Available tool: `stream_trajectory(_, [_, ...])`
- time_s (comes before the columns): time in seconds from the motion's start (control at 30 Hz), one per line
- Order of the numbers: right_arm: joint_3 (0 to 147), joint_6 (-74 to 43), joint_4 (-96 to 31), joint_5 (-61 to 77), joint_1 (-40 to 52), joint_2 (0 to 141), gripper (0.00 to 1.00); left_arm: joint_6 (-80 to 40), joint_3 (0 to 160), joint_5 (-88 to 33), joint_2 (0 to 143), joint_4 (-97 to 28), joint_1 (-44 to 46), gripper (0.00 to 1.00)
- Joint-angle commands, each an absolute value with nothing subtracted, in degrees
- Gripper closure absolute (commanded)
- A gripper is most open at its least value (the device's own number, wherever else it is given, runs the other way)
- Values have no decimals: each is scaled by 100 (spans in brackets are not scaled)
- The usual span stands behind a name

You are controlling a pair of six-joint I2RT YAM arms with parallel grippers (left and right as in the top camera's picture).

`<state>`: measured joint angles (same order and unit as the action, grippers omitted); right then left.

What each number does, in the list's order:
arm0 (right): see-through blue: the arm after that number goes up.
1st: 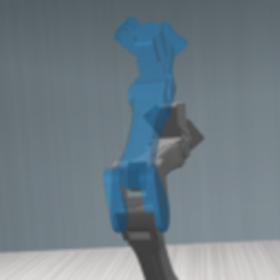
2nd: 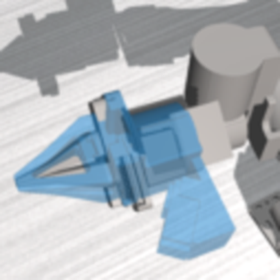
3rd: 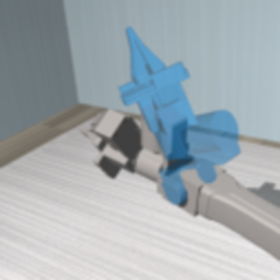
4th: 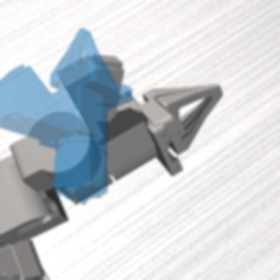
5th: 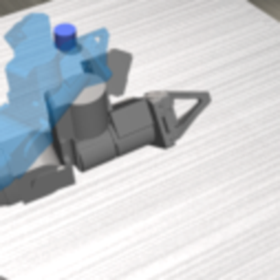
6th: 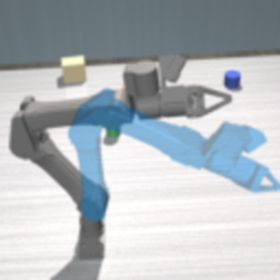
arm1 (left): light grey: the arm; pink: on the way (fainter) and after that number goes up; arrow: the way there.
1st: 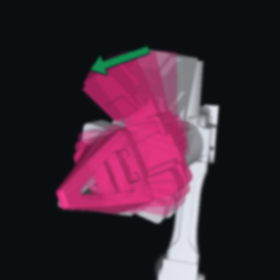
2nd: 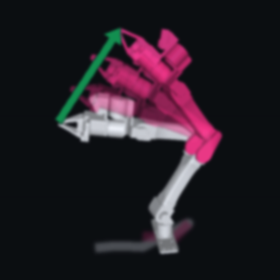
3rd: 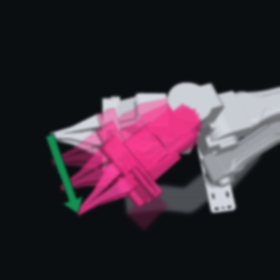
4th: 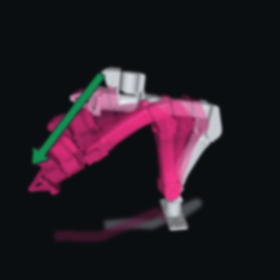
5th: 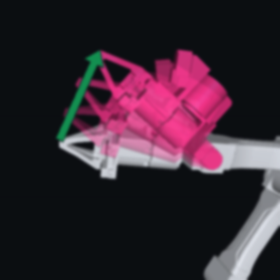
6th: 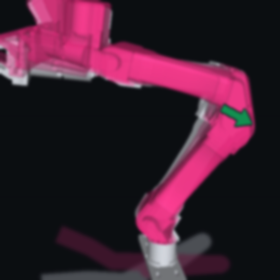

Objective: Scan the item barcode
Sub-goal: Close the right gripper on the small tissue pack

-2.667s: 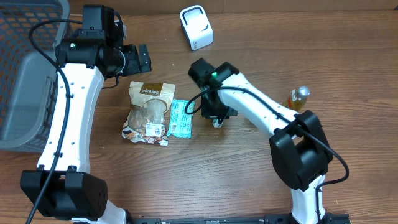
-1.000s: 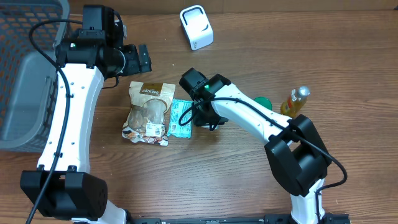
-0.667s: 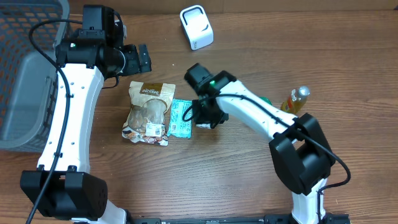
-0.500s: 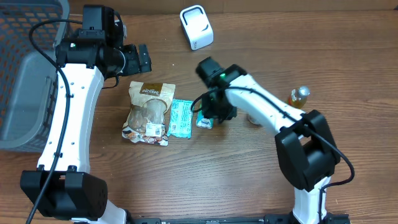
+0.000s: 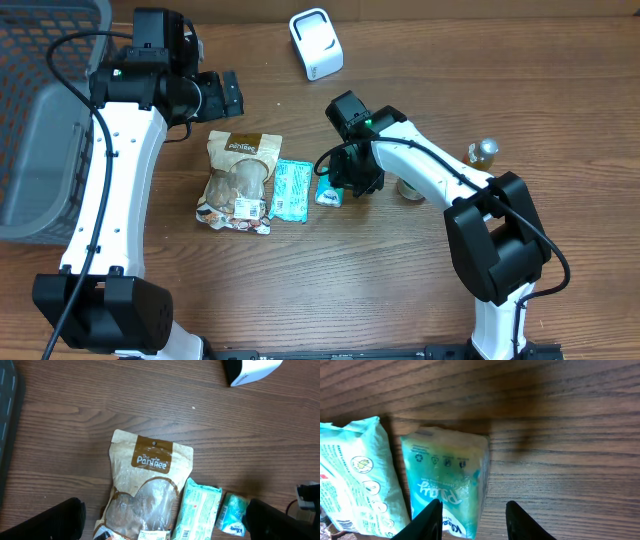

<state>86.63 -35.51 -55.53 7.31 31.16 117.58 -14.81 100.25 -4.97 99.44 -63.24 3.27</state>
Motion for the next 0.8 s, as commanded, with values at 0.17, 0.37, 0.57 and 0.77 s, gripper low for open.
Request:
stream_trajectory(0.17, [8545,-3824,-5378,762,3109,11552,65,-1413,10103,-556,9955,-6320,307,0])
stream_trajectory(0.37, [8545,-3927,-5354,757,3116,11611,73,-1413,10103,-556,9955,-6322,307,0])
stream_trajectory(0.57, [8545,-3927,-5319,762,3122,11883,75,-1413,10103,-556,9955,-6320,307,0])
stream_trajectory(0.77, [8543,-3924,-5334,757,3199,12099,82,-1413,10103,-556,9955,-6322,307,0])
